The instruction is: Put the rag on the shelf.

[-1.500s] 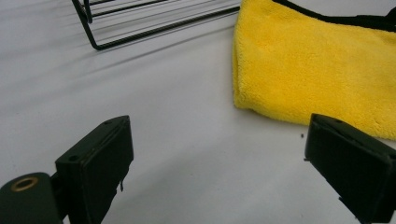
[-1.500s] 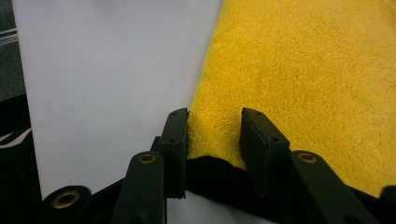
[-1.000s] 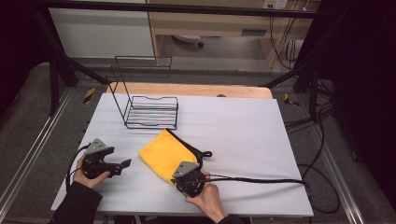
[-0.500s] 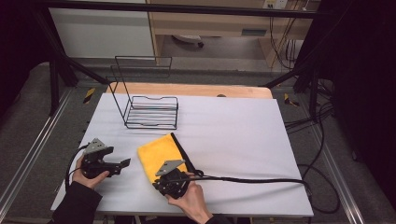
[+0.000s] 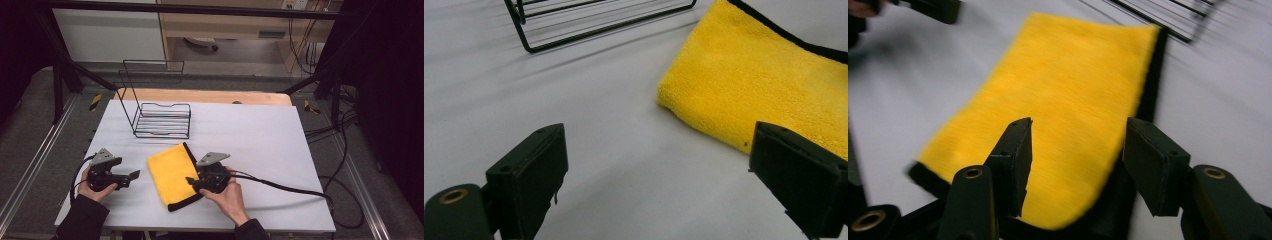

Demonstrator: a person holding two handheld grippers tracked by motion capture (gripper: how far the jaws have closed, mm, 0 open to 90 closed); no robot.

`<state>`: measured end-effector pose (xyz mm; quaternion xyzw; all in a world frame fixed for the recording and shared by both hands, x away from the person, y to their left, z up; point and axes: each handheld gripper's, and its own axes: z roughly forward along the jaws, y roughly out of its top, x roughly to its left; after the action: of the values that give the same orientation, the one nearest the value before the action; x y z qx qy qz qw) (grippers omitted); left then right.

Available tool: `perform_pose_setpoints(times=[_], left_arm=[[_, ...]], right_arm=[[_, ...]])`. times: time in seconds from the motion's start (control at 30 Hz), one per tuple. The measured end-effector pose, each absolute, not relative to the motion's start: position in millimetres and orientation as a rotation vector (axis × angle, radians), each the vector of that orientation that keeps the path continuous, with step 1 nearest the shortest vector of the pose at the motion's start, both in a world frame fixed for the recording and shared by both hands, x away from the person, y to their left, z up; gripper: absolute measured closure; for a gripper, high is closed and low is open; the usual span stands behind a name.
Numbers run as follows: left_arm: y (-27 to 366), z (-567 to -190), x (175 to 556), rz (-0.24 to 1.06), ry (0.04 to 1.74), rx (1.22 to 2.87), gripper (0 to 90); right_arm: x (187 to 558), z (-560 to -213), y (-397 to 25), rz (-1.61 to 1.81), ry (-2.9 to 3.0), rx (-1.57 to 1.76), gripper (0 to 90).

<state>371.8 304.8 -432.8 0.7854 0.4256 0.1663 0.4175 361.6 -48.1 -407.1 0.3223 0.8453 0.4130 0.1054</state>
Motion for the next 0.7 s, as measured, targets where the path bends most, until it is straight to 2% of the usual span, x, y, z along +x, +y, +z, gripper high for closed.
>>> perform_pose_setpoints(times=[0.13,0.3,0.43,0.53,0.63,0.7], left_arm=[[304.0,-433.3,372.0,0.416,1.066,1.977,8.8],[304.0,-432.9,371.7,0.416,1.065,1.975,8.8],[304.1,-433.0,371.8,0.416,1.065,1.976,8.9],[303.5,-433.2,371.8,0.416,1.065,1.978,8.9],[303.4,-433.0,371.7,0.416,1.064,1.979,8.9],[303.4,-433.1,371.7,0.415,1.065,1.977,8.9]], right_arm=[[371.4,-424.0,-66.9,1.171,2.519,1.046,45.5],[374.7,-447.3,-67.3,1.118,2.57,1.071,45.9],[376.2,-451.2,-69.2,1.157,2.562,1.097,50.6],[374.6,-450.9,-69.0,1.164,2.575,1.107,60.1],[373.1,-449.2,-68.8,1.178,2.601,1.153,73.2],[371.9,-447.8,-68.9,1.183,2.599,1.164,77.3]])
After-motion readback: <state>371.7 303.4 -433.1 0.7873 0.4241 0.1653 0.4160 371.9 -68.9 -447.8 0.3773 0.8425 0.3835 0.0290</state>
